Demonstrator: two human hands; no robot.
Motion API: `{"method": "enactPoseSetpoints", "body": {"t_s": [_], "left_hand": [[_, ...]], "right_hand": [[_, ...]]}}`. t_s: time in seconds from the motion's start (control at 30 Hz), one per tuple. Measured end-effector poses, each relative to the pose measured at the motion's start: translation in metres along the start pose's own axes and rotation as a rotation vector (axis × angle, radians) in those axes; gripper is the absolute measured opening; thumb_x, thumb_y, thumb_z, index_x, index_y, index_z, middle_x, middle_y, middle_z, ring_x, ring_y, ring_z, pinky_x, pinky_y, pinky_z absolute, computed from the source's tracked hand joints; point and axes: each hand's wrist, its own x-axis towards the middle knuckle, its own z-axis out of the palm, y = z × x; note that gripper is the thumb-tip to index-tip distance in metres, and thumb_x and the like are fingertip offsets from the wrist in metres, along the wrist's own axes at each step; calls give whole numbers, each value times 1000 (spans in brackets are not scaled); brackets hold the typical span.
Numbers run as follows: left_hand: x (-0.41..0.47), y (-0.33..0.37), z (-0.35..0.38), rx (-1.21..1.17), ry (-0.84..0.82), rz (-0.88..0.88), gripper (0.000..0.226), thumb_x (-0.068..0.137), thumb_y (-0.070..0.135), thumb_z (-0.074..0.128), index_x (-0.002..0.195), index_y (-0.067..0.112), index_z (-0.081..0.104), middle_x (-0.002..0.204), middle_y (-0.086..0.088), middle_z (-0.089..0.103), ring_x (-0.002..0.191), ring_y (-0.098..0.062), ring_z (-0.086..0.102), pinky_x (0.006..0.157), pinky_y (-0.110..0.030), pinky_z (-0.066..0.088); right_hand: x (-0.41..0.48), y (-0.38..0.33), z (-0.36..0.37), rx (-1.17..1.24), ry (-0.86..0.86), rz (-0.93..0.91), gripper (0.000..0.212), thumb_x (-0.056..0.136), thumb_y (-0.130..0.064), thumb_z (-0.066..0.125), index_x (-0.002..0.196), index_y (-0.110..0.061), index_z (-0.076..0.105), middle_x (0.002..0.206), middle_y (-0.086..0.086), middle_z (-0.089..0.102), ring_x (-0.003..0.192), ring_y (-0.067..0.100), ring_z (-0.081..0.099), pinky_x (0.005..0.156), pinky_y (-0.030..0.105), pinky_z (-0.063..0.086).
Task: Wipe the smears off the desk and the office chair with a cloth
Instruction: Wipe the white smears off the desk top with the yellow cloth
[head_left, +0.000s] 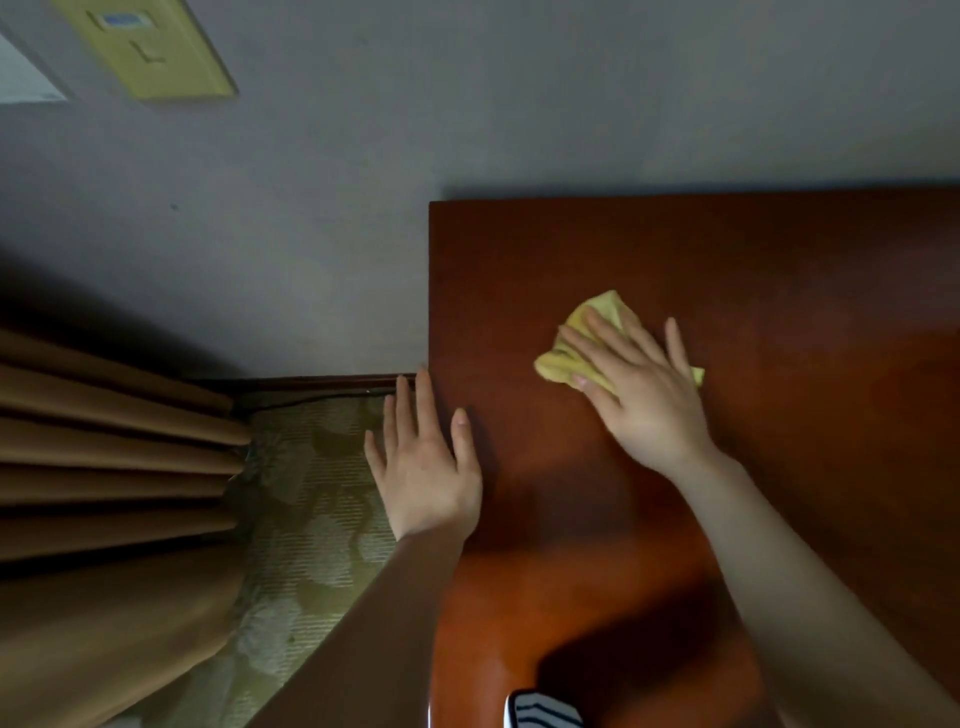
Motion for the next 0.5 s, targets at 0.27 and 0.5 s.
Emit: {"method": "enactPoseSetpoints", "body": {"t_s": [0.27,0.5], "left_hand": [[0,2,0,8,16,18,65,92,50,12,152,27,11,159,2,17,146,-16,12,119,-43,5],[0,4,-1,-9,7,30,65,91,50,13,152,27,10,159,4,17,145,-14,14,118,-40,4]], "right_hand": [[39,87,-21,-14,2,353,48,99,-46,32,146,-41,25,157,-6,20,146,21,8,115,50,-3],[107,85,-19,-41,-20,530,51,99,-50,22,148,-42,11,160,-6,3,146,25,-5,113,50,-10]]}}
